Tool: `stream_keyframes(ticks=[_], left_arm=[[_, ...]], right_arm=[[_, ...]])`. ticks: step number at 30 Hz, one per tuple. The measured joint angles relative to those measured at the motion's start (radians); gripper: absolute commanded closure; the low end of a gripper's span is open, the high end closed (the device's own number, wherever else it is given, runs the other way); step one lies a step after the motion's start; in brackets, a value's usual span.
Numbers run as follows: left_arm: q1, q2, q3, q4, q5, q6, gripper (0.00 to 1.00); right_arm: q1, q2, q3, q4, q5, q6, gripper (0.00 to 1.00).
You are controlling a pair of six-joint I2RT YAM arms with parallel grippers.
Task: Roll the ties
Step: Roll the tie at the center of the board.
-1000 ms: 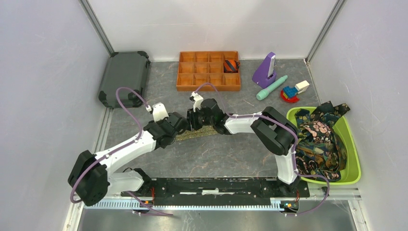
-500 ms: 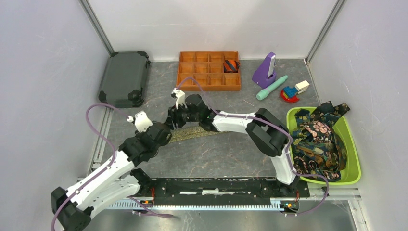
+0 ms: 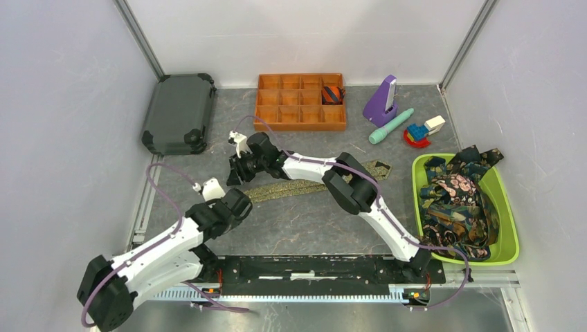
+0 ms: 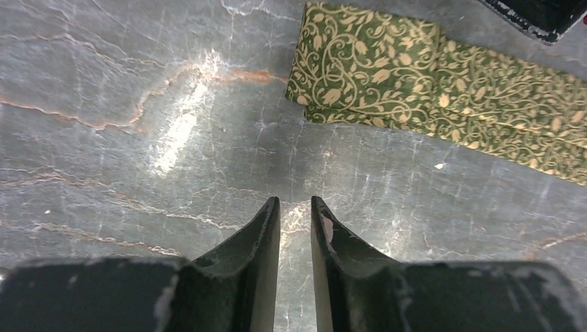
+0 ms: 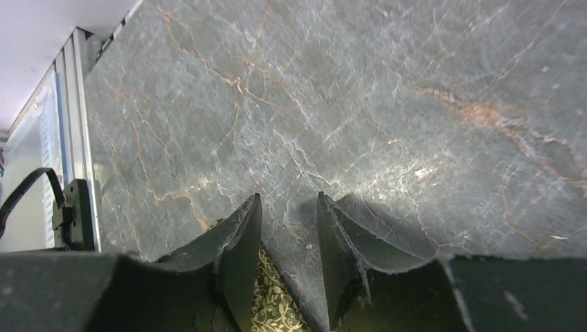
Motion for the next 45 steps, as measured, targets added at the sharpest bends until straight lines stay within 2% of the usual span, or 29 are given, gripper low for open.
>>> stream_keyframes(ticks=[7, 25, 41, 45], left_arm=[[0.000, 0.114, -0.020, 0.087, 0.010, -0.023, 0.76], [0.030, 0.349, 0.037, 0.166, -0.142, -0.027, 0.78], [0.088, 0.406, 0.072, 0.193, -0.168, -0.026, 0.80], [0.089, 0.410, 0.074, 0.193, -0.167, -0.026, 0.80]], right_arm=[[-0.001, 0.046, 0.032, -0.027, -0.057, -0.017, 0.59], [-0.015, 0.049, -0.013, 0.051, -0.129, -0.024, 0.61], [-0.018, 0.031, -0.051, 0.072, -0.132, -0.021, 0.62], [-0.023, 0.031, -0.051, 0.072, -0.128, -0.019, 0.56]])
